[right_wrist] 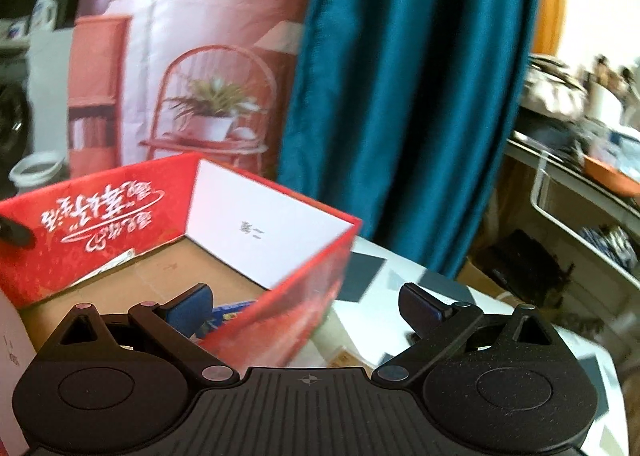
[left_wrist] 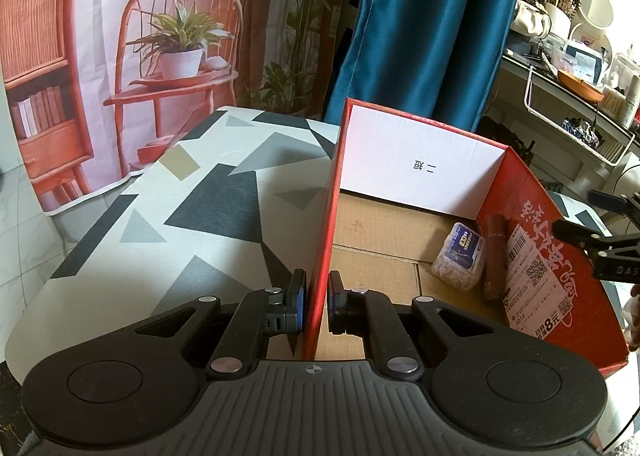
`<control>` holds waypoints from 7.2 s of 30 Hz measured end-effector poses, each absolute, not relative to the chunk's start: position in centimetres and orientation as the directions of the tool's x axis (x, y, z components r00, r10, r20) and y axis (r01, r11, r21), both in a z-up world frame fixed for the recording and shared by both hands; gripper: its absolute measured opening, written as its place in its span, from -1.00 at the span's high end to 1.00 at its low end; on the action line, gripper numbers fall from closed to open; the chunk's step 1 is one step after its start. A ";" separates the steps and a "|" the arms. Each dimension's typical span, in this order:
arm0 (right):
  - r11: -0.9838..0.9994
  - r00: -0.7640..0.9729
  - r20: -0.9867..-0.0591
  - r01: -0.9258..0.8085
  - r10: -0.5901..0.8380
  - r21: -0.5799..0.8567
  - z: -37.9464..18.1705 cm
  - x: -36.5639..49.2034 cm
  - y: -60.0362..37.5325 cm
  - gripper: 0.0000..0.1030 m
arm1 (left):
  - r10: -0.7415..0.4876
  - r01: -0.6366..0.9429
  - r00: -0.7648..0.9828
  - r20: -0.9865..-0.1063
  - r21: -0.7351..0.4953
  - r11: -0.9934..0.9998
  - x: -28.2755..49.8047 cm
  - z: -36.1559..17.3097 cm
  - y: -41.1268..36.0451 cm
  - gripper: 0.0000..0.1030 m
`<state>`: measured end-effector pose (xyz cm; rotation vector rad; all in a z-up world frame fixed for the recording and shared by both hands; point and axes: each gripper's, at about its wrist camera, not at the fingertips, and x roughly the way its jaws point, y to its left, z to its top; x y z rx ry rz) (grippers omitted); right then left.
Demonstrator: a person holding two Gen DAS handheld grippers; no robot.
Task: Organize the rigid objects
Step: 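Carry the red tube into the box and release it beside the case, then return the right tool to the lavender stick on the table, then grasp the lavender stick with the right gripper, then carry the lavender stick into the red box and open the right gripper, then move the right tool back to the red-capped white marker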
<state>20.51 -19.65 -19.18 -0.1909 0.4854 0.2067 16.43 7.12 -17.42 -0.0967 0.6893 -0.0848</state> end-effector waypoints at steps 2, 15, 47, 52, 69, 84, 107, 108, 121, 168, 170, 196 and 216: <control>0.972 0.874 -0.463 -0.214 0.148 -0.093 -19.2 19.9 -20.6 -0.91 | -0.110 0.046 0.769 -0.630 -0.117 0.992 16.4 -17.4 7.1 0.78; 0.999 0.871 -0.490 0.033 -0.040 -0.024 -22.8 17.3 -24.3 -0.74 | -0.112 0.045 0.767 -0.631 -0.122 0.992 16.4 -17.4 7.1 0.78; 0.973 0.731 -0.682 0.184 -0.039 0.141 -28.7 15.3 -26.9 -0.12 | -0.099 0.038 0.764 -0.637 -0.110 0.993 16.5 -17.3 6.9 0.77; 0.970 0.723 -0.691 0.158 0.012 0.182 -28.9 15.2 -26.0 -0.12 | -0.099 0.037 0.765 -0.637 -0.111 0.993 16.5 -17.3 6.9 0.77; 0.999 0.749 -0.663 -0.036 0.019 -0.012 -26.9 16.8 -24.8 -0.99 | -0.094 0.033 0.765 -0.637 -0.106 0.994 16.5 -17.3 6.7 0.77; 0.993 0.707 -0.708 -0.076 -0.007 -0.085 -29.8 20.9 -26.1 -0.93 | -0.089 0.032 0.764 -0.639 -0.100 0.994 16.5 -17.2 6.8 0.76; 0.999 0.745 -0.665 0.003 -0.038 -0.054 -30.1 18.6 -25.6 -0.71 | -0.086 0.030 0.763 -0.640 -0.098 0.995 16.5 -17.2 6.7 0.76; 0.999 0.743 -0.669 0.001 -0.032 -0.046 -30.1 18.6 -25.7 -0.71 | -0.085 0.030 0.763 -0.640 -0.097 0.995 16.5 -17.2 6.7 0.76; 1.000 0.737 -0.676 -0.007 -0.011 -0.025 -30.1 18.7 -25.7 -0.70 | -0.081 0.029 0.762 -0.642 -0.092 0.995 16.5 -17.2 6.6 0.76; 0.857 0.790 -0.552 -0.457 0.268 -0.238 -18.9 25.3 -15.8 -0.71 | -0.098 0.030 0.761 -0.642 -0.117 0.993 16.5 -17.3 6.8 0.77; 0.865 0.792 -0.553 -0.445 0.260 -0.230 -18.9 25.2 -15.7 -0.71 | -0.100 0.029 0.761 -0.641 -0.121 0.992 16.5 -17.3 6.8 0.77; 0.983 0.879 -0.444 -0.176 0.177 0.044 -19.3 19.8 -22.6 -0.66 | -0.104 0.027 0.761 -0.640 -0.128 0.991 16.5 -17.3 6.8 0.77; 0.994 0.790 -0.612 0.041 0.029 0.101 -26.8 19.8 -25.7 0.25 | -0.098 0.026 0.763 -0.639 -0.120 0.992 16.4 -17.3 6.9 0.77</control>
